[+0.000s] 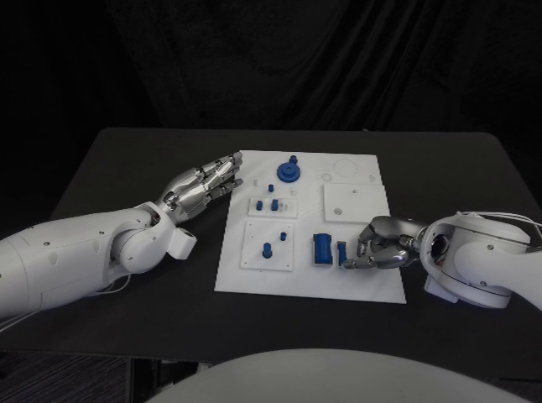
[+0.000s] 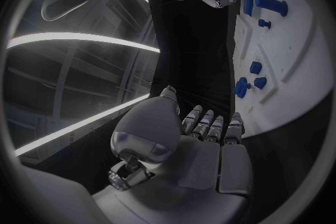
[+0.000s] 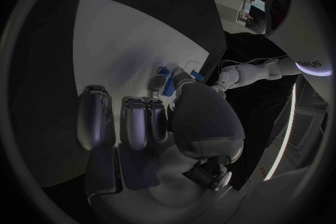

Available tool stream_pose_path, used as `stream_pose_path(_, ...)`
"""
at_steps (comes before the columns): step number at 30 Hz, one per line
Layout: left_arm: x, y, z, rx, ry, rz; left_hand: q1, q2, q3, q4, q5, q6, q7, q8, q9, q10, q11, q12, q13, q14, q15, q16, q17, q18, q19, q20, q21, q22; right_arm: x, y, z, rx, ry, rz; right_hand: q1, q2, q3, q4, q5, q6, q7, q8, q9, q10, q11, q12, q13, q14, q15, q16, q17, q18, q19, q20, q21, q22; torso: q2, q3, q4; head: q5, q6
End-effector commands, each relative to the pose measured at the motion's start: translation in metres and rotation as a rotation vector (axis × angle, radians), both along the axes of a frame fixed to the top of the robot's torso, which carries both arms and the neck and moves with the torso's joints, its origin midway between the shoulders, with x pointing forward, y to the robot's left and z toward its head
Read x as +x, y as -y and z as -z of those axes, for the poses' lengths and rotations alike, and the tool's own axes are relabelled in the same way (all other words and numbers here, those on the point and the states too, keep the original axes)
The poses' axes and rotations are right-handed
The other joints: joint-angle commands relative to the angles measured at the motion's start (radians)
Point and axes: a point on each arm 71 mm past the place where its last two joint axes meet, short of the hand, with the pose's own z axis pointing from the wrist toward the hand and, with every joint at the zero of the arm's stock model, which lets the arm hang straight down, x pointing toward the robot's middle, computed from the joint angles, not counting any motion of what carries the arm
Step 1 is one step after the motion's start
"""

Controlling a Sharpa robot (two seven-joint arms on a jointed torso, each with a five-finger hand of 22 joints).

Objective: Assemble the parts on the task board

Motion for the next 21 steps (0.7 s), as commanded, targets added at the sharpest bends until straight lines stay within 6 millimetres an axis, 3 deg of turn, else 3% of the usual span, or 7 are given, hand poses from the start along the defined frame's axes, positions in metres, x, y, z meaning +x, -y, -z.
stream_pose_path(1,-0.001,0.001,0.0,-0.014,0.004,0.012,0.012,-0.001,0.005,-0.003,0.004,0.001,0.006,0.003,0.001,0.001,0.005,0.005,0.001,0.0,0.01,-0.004,-0.002,0.006,0.0,0.007,0.004,0.001,0.0,0.002,0.002,-0.027,0.0,0.006,0.015,0.001,0.001,0.005,0.001,0.009,0.0,0.005,0.003,0.106,-0.006,-0.002,0.263,0.094,-0.007,0.003,0.209,0.014,0.009,-0.005,-0.005,0.192,-0.001,0.0008,-0.0001,0.002,0.0)
stream_pose_path(21,-0.002,0.001,-0.001,-0.018,0.005,0.013,0.013,-0.003,0.006,-0.005,0.005,0.0,0.007,0.003,0.001,0.001,0.006,0.005,0.001,0.0,0.01,-0.004,-0.002,0.006,0.0,0.008,0.004,0.001,0.011,0.002,0.006,-0.06,0.035,0.031,0.058,0.024,0.016,-0.014,0.0,0.019,-0.003,0.03,0.025,0.106,-0.009,-0.002,0.263,0.094,-0.01,0.004,0.212,0.013,0.012,-0.008,-0.001,0.194,0.0,0.001,-0.0005,0.006,0.0)
